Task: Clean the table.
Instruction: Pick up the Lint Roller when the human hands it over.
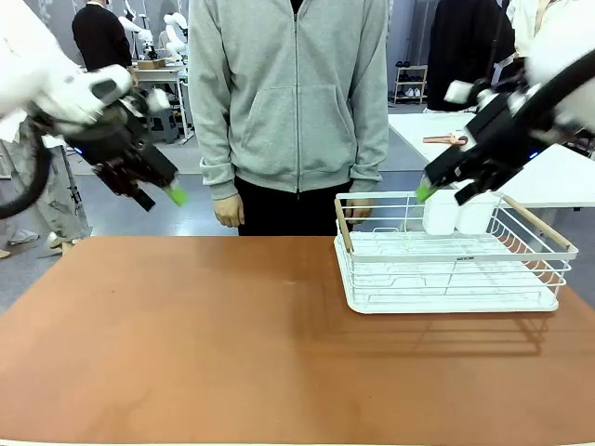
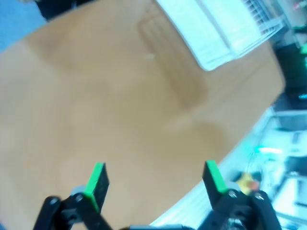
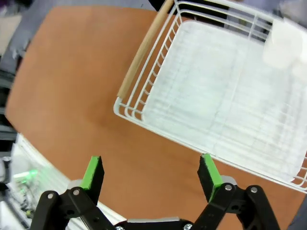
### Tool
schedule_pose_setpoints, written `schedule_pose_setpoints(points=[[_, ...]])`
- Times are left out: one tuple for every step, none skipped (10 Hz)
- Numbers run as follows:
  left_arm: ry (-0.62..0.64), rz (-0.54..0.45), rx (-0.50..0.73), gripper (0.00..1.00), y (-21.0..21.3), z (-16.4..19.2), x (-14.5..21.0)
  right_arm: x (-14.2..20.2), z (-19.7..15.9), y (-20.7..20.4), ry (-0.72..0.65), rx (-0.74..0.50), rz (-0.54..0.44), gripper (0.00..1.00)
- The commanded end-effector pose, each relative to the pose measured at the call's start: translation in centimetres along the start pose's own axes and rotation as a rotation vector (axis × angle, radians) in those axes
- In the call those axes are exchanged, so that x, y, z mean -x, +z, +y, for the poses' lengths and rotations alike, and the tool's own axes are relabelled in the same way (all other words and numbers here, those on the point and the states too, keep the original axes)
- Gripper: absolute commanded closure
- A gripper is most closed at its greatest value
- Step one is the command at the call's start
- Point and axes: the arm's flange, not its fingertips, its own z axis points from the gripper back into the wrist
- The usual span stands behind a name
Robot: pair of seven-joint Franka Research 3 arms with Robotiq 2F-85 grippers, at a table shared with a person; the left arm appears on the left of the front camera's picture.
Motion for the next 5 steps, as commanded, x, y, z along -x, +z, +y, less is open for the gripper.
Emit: schedule_pose_setpoints(points=[[0.23,-0.06,0.158,0.0,3.3,5.0,1.0,-0.2,-3.4,2.7,-0.161,-0.103,-0.011,0.0],[0.315,-0.108,0.24,0.0,4.8,6.7,2.1,-0.1,-5.2,4.3,-0.253,-0.182,-0.006,0.0],[0.391,-0.153,0.324,0.0,6.5,8.5,3.7,0.4,-6.9,5.8,-0.321,-0.256,-0.01,0.0],[0.472,-0.192,0.384,0.0,8.1,10.6,5.4,1.1,-8.9,7.4,-0.391,-0.328,-0.02,0.0],[0.513,-0.221,0.403,0.0,9.1,12.0,6.9,1.9,-10.6,8.3,-0.442,-0.386,-0.023,0.0]])
